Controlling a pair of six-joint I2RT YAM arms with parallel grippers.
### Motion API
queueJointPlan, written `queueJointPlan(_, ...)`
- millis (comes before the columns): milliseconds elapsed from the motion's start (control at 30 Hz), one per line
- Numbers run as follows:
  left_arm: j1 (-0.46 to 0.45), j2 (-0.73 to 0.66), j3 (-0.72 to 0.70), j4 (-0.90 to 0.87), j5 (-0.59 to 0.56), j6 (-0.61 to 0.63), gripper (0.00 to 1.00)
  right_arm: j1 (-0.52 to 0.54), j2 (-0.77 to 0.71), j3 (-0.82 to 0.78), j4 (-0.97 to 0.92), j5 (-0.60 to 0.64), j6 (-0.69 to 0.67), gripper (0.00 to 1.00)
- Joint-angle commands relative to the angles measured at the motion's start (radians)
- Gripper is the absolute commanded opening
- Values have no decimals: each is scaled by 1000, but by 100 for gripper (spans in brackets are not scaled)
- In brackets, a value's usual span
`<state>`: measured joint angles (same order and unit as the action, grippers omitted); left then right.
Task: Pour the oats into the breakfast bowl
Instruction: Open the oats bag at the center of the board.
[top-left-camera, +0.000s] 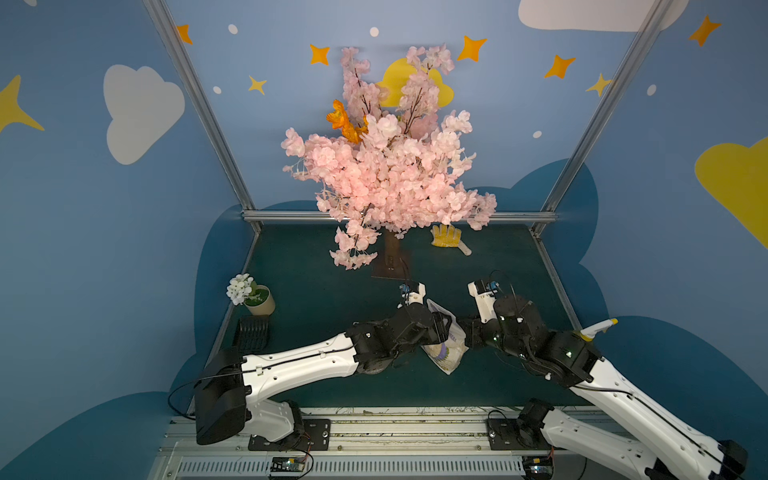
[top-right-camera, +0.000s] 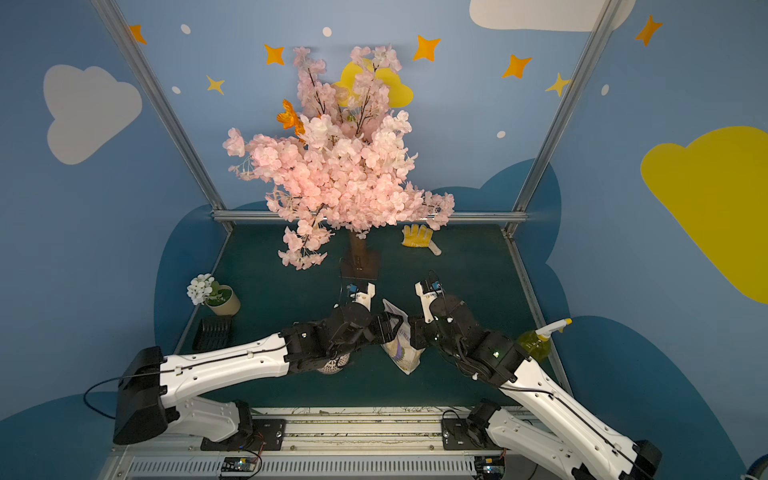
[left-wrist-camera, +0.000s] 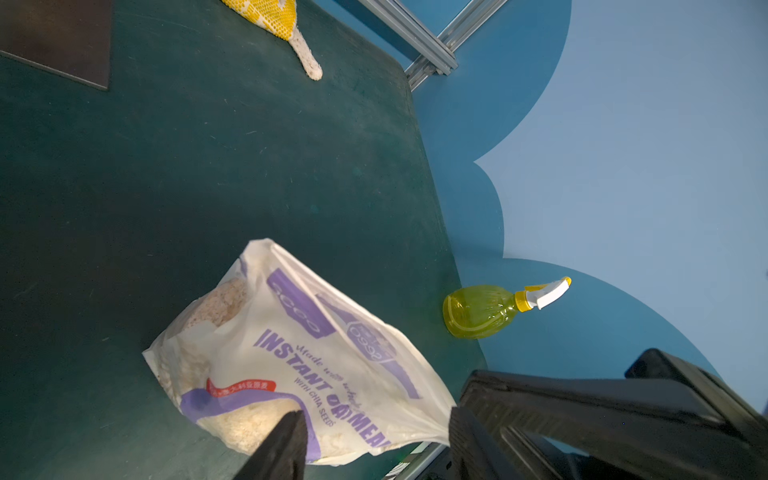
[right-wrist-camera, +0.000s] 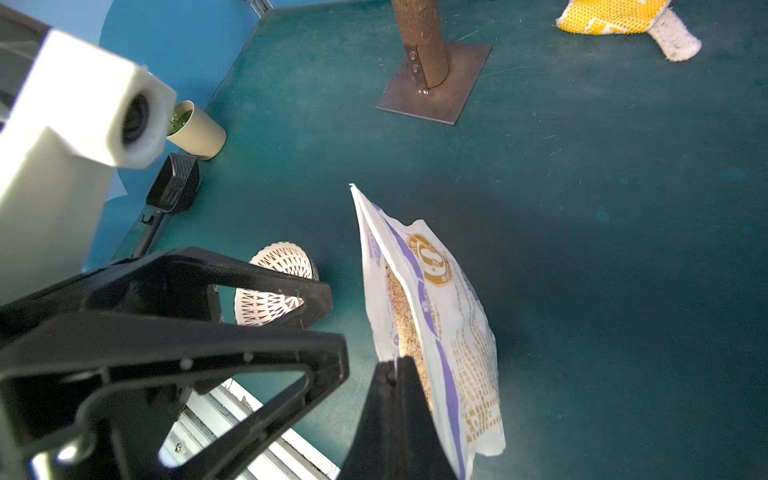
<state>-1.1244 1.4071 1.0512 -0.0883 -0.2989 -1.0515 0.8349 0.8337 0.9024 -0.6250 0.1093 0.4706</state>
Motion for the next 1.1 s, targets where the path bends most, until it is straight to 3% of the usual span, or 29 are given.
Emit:
queueJointPlan(0, 6, 11, 26, -18, -34, 1, 58, 4, -22, -18, 15, 24, -14, 0)
queueJointPlan(33, 6, 13, 29, -24, -37, 3, 58, 4, -22, -22, 13, 26, -19, 0)
queueJointPlan(167, 8, 24, 35, -29, -43, -2, 57, 1, -8, -30, 6, 23, -35, 23)
queueJointPlan(267, 8, 29, 35, -30, -42, -7, 57, -2, 15, -30, 4, 23, -47, 29)
queueJointPlan(667, 8, 31, 40, -30, -39, -1, 56, -11, 50, -19, 5, 52, -52, 24)
queueJointPlan(1067, 8, 29, 40, -30, -33, 1, 56, -36, 39, -27, 18, 41, -40, 26)
